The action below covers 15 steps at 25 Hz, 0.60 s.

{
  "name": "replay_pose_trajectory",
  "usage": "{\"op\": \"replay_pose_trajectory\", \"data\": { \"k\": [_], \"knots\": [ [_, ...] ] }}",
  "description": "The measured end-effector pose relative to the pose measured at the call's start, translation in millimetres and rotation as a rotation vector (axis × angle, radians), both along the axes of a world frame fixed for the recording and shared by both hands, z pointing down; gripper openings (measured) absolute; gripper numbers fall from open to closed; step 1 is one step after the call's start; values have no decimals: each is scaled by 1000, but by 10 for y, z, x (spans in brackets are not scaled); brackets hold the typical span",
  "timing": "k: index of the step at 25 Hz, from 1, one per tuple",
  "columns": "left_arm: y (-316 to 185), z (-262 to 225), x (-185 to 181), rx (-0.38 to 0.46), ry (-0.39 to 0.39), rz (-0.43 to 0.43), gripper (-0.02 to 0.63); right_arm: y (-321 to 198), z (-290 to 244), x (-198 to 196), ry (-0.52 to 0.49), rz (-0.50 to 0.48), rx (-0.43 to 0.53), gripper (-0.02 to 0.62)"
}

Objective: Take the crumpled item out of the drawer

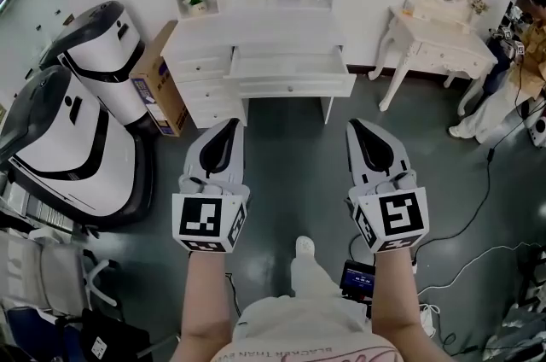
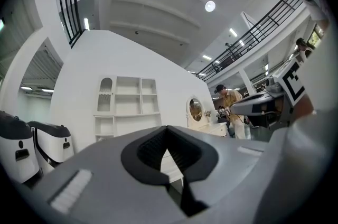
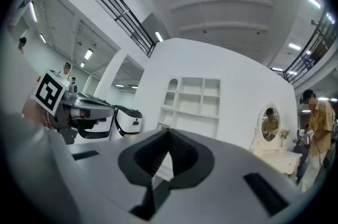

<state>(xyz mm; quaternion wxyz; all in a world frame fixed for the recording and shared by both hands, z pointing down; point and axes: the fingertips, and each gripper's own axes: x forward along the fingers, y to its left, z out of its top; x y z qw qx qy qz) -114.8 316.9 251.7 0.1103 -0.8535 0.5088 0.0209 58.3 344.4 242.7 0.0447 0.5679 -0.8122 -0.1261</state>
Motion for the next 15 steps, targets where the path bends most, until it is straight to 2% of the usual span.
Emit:
{"op": "replay_pose_trajectory", "data": {
  "k": [15],
  "knots": [
    [-1510, -171, 549, 8, -22, -58, 5, -1616, -139, 554, -35, -71, 3, 6]
  ]
}}
